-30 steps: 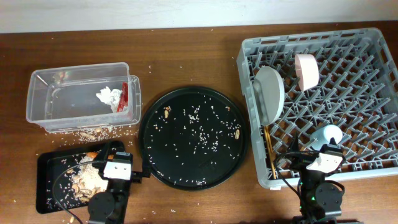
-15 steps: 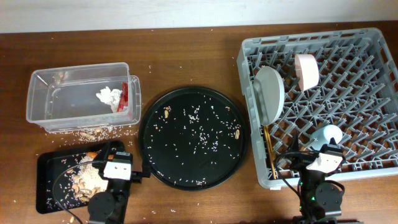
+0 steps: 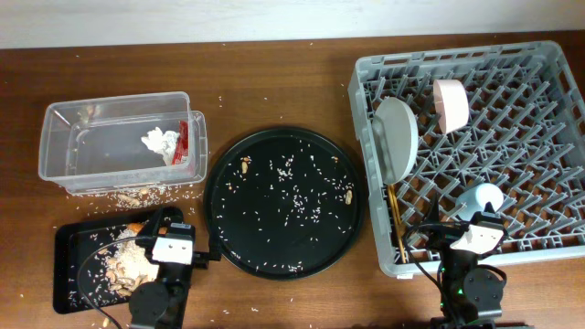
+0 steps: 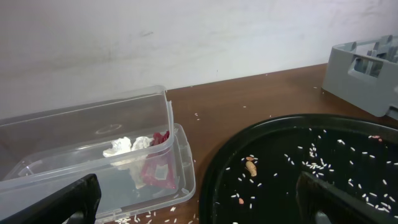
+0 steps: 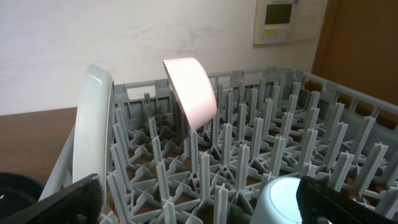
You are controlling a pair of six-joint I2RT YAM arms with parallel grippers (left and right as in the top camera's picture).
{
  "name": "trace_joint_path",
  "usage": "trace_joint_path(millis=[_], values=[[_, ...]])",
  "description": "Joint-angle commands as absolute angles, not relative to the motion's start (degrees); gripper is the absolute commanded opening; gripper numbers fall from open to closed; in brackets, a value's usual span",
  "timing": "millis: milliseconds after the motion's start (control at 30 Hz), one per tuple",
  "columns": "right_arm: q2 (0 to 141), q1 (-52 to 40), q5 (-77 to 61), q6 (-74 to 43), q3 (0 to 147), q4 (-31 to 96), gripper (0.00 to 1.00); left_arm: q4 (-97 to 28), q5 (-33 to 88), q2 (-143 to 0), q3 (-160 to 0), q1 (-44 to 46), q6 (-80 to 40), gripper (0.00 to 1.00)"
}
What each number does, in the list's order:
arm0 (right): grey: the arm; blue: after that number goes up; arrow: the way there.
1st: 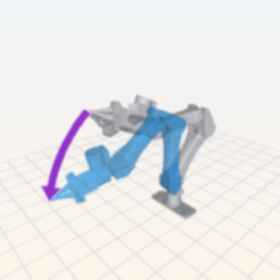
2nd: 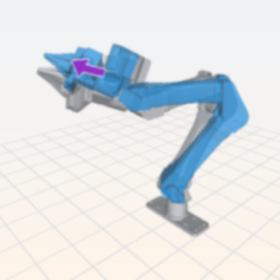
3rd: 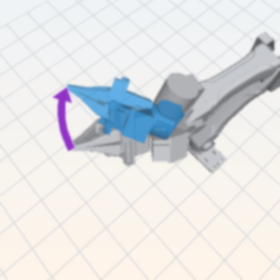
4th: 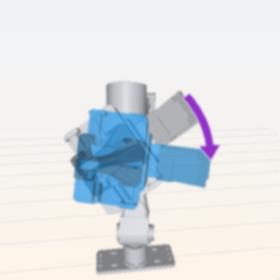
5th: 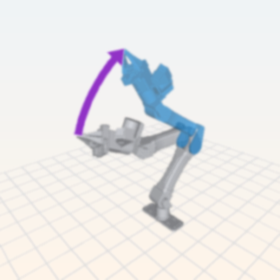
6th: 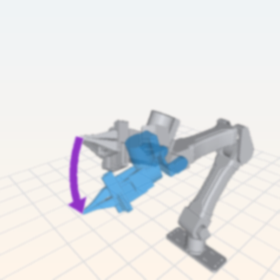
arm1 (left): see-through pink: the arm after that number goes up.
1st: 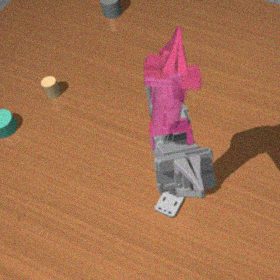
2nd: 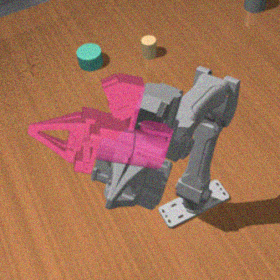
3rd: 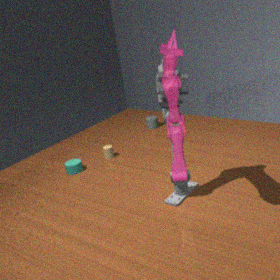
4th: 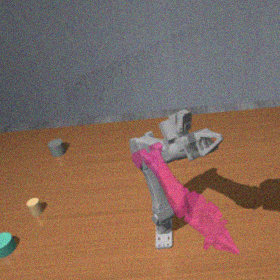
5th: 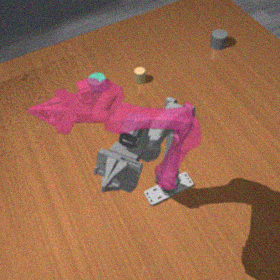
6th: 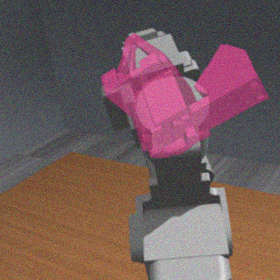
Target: Sort waste into correct bins and load items into the dishwasher rack
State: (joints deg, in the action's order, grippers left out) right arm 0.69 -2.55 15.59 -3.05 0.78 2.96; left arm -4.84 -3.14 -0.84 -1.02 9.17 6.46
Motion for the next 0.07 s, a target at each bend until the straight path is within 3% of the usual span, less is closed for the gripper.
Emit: trace_joint_path(millis=[0,33], values=[[0.36,-2.22,15.68,-3.42,0.32,3.14,0.98,-4.56,-2.33,-0.40,-0.54,8.82,7.20,0.99],[0.36,-2.22,15.68,-3.44,0.32,3.14,0.98,-4.56,-2.33,-0.40,-0.54,8.82,7.20,0.99]])
